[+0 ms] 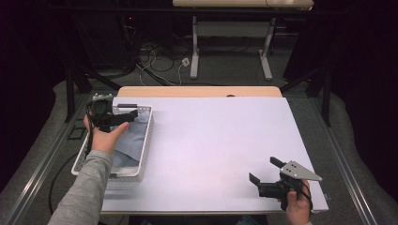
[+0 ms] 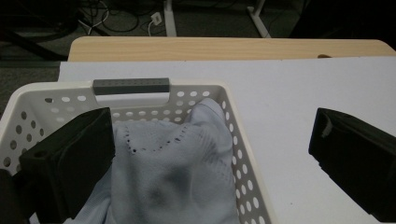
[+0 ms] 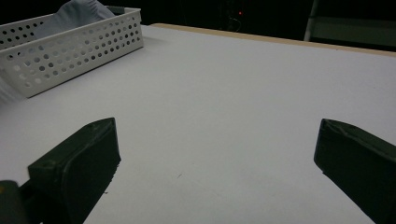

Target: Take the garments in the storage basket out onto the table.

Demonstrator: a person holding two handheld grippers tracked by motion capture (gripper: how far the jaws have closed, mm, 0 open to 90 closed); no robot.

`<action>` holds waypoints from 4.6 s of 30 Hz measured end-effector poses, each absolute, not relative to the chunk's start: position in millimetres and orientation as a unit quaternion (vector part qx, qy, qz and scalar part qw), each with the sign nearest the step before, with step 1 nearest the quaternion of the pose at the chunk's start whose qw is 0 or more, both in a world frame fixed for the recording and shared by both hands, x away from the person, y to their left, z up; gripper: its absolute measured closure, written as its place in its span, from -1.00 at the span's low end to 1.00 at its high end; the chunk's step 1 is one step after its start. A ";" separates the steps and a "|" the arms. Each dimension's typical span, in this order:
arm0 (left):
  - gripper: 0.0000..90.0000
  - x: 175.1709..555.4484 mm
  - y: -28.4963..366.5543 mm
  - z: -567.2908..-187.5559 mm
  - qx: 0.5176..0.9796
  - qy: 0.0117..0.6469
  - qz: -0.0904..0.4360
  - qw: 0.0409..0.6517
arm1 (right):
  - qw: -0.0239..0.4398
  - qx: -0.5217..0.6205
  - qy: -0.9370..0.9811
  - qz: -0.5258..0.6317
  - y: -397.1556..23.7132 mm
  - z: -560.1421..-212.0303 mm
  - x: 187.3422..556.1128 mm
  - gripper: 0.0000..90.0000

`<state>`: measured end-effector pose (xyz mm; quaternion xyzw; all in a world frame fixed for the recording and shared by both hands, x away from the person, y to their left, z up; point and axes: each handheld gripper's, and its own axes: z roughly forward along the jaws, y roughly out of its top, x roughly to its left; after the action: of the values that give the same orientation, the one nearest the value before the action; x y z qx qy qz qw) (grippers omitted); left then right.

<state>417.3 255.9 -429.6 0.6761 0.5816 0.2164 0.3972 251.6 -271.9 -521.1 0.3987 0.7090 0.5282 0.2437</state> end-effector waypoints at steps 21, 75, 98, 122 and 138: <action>-0.99 434.4 258.2 -446.5 0.677 0.601 0.203 0.374 | 0.236 0.400 0.711 0.528 -271.1 -522.2 252.3 -0.99; -0.46 449.1 270.8 -490.7 0.721 0.602 0.149 0.310 | 0.234 0.396 0.718 0.522 -269.2 -523.3 253.2 -0.99; 0.07 444.1 276.3 -494.3 0.728 0.586 0.152 0.322 | 0.232 0.392 0.722 0.521 -269.4 -523.8 254.2 -0.97; 0.55 433.3 276.7 -492.3 0.720 0.586 0.163 0.333 | 0.226 0.397 0.721 0.521 -269.8 -524.5 254.9 -0.94; 0.58 425.5 278.8 -485.8 0.712 0.580 0.183 0.350 | 0.232 0.398 0.716 0.524 -270.2 -524.6 254.9 -0.94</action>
<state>425.5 278.8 -485.8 0.7123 0.5802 0.1828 0.3501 254.9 -270.2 -524.6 0.3983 0.7164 0.5238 0.2319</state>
